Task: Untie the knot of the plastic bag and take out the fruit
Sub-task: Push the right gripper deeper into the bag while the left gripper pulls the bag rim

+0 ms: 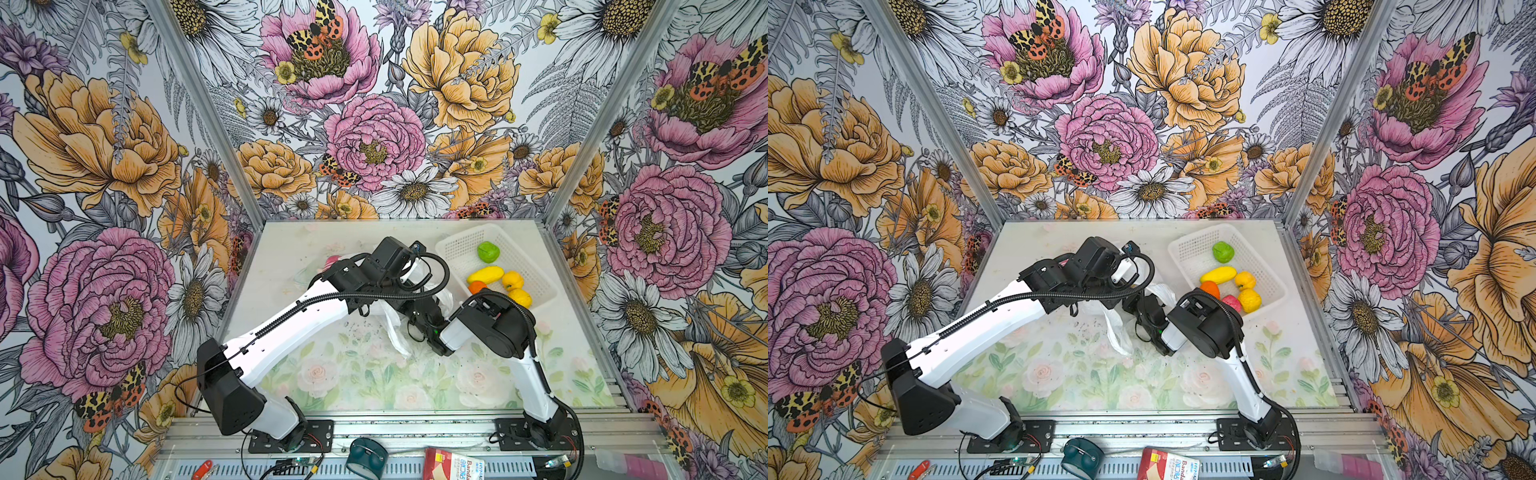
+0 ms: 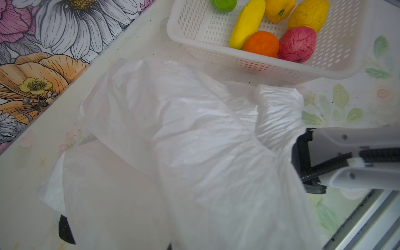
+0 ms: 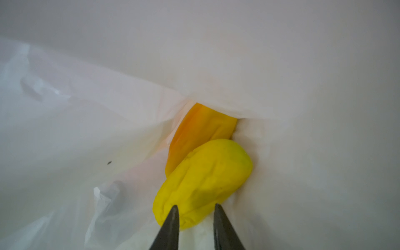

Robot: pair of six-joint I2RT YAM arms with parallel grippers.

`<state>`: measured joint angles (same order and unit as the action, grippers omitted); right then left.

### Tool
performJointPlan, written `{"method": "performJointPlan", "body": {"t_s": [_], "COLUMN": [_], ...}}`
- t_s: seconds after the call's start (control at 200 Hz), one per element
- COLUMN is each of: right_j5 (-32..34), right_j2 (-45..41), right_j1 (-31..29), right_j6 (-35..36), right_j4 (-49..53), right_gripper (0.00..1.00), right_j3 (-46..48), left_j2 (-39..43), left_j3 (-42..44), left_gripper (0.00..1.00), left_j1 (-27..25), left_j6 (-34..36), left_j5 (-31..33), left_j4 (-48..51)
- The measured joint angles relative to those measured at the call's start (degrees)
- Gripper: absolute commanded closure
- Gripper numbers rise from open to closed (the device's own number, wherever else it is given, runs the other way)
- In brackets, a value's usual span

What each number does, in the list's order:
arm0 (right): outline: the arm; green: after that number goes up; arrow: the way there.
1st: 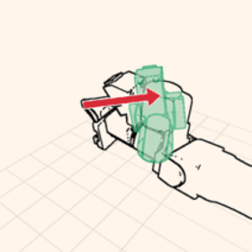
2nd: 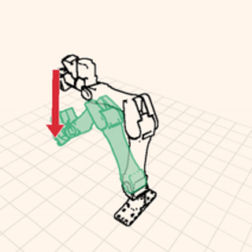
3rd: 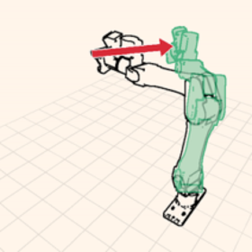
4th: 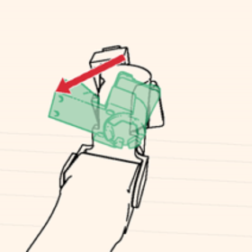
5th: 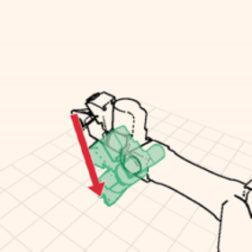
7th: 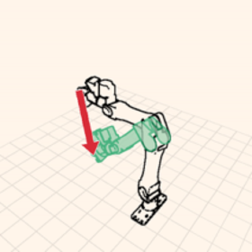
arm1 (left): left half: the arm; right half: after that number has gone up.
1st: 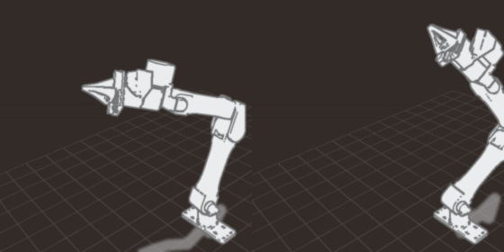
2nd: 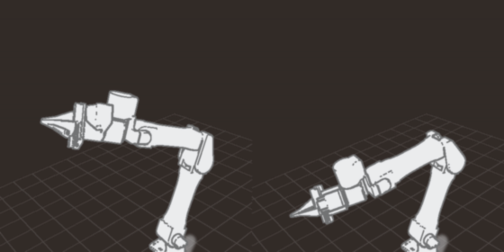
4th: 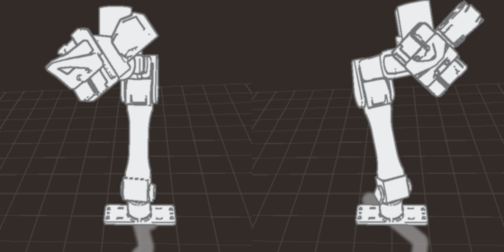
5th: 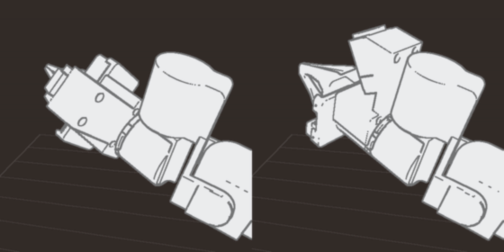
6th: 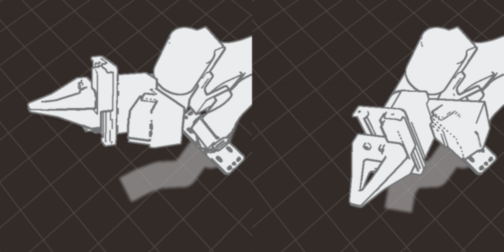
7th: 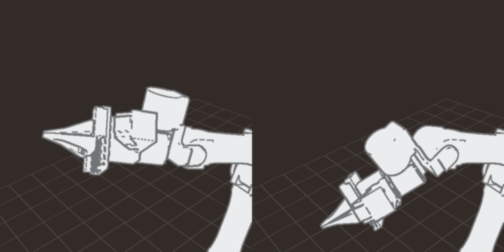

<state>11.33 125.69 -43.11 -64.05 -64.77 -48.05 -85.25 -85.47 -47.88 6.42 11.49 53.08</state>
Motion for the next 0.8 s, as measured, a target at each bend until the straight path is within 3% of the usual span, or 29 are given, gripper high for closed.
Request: {"method": "performJointPlan", "body": {"t_s": [0.18,0.29,0.355,0.46,0.691,0.796], "right_j5": [-0.2,-0.8,-1.4,-2.4,-5.4,-5.9], "right_j2": [-4.4,-5.6,-5.7,-5.2,1.9,3.3], "right_j1": [0.4,0.4,0.4,0.5,0.7,0.8], "right_j6": [2.2,2.7,3.2,3.2,0.6,-0.7], "right_j4": [-0.1,-1.3,-1.4,-0.9,-2.3,-3.3], "right_gripper": [0.81,0.79,0.72,0.51,0.33,0.26], "right_j3": [6.1,7.5,7.4,5.7,-2.8,-5.0], "left_j2": [-0.9,-0.9,-0.9,-0.9,-2.2,-4.7], "left_j3": [0.4,0.4,0.4,0.4,-1.7,-6.6], "left_gripper": [1.00,1.00,1.00,1.00,1.00,1.00], "left_j1": [-0.1,-0.1,-0.3,-0.8,-4.4,-6.2], "left_j6": [0.0,0.0,0.0,0.1,0.3,1.6], "left_j5": [2.9,3.7,3.9,3.9,4.5,8.4], "left_j4": [0.0,0.0,0.0,0.0,0.3,0.2]}}
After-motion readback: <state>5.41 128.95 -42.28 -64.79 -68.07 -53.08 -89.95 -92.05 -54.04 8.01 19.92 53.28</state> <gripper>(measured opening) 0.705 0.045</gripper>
